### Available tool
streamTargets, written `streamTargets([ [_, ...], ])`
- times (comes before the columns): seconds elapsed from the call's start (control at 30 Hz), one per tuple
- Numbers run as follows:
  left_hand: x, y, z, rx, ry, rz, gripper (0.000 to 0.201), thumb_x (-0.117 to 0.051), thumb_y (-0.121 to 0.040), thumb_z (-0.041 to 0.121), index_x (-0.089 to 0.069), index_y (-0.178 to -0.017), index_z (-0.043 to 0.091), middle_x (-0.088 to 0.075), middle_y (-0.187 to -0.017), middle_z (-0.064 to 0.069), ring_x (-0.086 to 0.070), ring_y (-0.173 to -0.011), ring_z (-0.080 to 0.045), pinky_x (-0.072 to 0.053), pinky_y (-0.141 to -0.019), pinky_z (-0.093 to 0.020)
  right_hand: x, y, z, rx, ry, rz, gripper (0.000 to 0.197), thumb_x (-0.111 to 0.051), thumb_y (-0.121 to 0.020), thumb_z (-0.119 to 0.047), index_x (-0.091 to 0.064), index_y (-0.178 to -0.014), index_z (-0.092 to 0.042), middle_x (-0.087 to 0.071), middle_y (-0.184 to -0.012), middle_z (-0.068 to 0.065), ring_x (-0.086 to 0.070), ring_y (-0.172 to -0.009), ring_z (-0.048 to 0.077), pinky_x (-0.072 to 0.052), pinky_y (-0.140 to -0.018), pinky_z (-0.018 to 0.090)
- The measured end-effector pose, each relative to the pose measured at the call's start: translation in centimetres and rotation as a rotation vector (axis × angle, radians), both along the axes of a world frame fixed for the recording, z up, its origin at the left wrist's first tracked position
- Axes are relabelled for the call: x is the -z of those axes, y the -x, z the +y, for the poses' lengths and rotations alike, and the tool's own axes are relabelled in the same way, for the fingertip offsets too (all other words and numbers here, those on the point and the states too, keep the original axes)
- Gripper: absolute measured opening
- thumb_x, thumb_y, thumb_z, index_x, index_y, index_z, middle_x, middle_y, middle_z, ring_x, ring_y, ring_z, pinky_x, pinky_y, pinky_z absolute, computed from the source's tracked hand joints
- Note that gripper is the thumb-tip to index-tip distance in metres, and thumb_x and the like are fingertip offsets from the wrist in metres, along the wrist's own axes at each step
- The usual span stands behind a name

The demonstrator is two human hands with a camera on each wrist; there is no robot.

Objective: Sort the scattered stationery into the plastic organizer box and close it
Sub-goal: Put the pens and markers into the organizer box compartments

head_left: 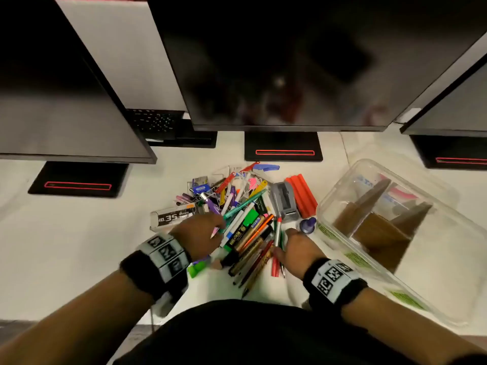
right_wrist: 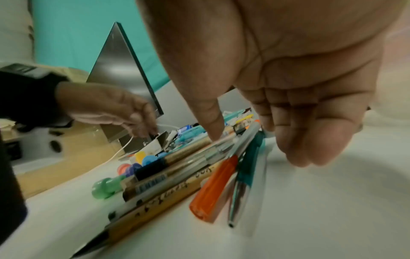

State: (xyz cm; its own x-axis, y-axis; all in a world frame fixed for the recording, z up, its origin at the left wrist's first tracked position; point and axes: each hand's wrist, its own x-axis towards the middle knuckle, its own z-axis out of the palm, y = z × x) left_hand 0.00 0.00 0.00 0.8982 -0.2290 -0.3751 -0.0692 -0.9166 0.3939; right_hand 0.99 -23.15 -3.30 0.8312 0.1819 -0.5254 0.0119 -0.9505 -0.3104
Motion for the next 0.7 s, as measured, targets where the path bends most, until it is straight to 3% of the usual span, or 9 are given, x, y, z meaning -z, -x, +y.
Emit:
streamTargets([
  [0.1, 0.4, -2.1, -2.8, 0.037, -0.120, 0.037, 0.045, -0.052, -0.089, 0.036, -0.046, -0.128, 0.015, -0.050, -0.127, -0.007, -0.051, -0.116, -0.025, -0.042, -0.095, -0.034, 0.4, -0.5, 0.5, 0.039, 0.016, 0.024, 0.039, -0.054, -0.088, -0.036, -0.051, -0.109, -0.003, -0.060, -0.108, 0.013, -0.061, -0.096, 0.028, -0.048, -0.075, 0.030],
  [0.17, 0.3, -3.0, -3.8, 0.089, -0.158, 0.075, 0.048, -0.054, -0.088, 0.038, -0.044, -0.128, 0.015, -0.047, -0.128, -0.007, -0.050, -0.117, -0.026, -0.043, -0.095, -0.036, 0.5, -0.8, 1.2, 0.056, 0.025, 0.023, 0.042, -0.055, -0.087, -0.031, -0.048, -0.117, -0.002, -0.062, -0.110, 0.014, -0.062, -0.097, 0.029, -0.052, -0.079, 0.031],
  [0.3, 1.2, -4.1, -4.2, 0.238, -0.190, 0.172, 0.042, -0.055, -0.087, 0.035, -0.047, -0.120, 0.010, -0.054, -0.121, -0.010, -0.054, -0.111, -0.028, -0.044, -0.090, -0.036, 1.2, -1.3, 1.8, 0.208, 0.006, 0.069, 0.053, -0.053, -0.087, -0.009, -0.032, -0.135, 0.001, -0.063, -0.115, 0.018, -0.063, -0.103, 0.030, -0.052, -0.084, 0.033],
  [0.43, 2.3, -4.4, -4.2, 0.336, -0.202, 0.156, 0.040, -0.058, -0.085, 0.036, -0.047, -0.113, 0.010, -0.060, -0.110, -0.011, -0.059, -0.102, -0.029, -0.045, -0.077, -0.033, 1.8, -1.6, 2.7, 0.322, 0.037, 0.057, 0.038, -0.042, -0.090, -0.005, -0.040, -0.128, -0.001, -0.059, -0.120, 0.019, -0.060, -0.109, 0.032, -0.047, -0.087, 0.033],
  [0.57, 2.7, -4.3, -4.2, 0.336, -0.189, 0.100, 0.051, -0.061, -0.084, 0.039, -0.045, -0.120, 0.007, -0.057, -0.118, -0.012, -0.059, -0.107, -0.029, -0.049, -0.082, -0.035, 2.1, -1.4, 3.5, 0.433, -0.014, 0.028, 0.038, -0.042, -0.094, -0.011, -0.038, -0.132, -0.004, -0.056, -0.126, 0.020, -0.057, -0.114, 0.033, -0.044, -0.095, 0.035],
  [0.7, 2.7, -4.1, -4.0, 0.312, -0.214, 0.092, 0.064, -0.060, -0.085, 0.041, -0.032, -0.132, 0.008, -0.044, -0.132, -0.015, -0.056, -0.113, -0.032, -0.051, -0.086, -0.041, 0.8, 0.1, 3.3, 0.550, -0.069, -0.044, 0.042, -0.048, -0.092, -0.011, -0.038, -0.132, -0.004, -0.058, -0.121, 0.021, -0.058, -0.107, 0.034, -0.044, -0.087, 0.033],
])
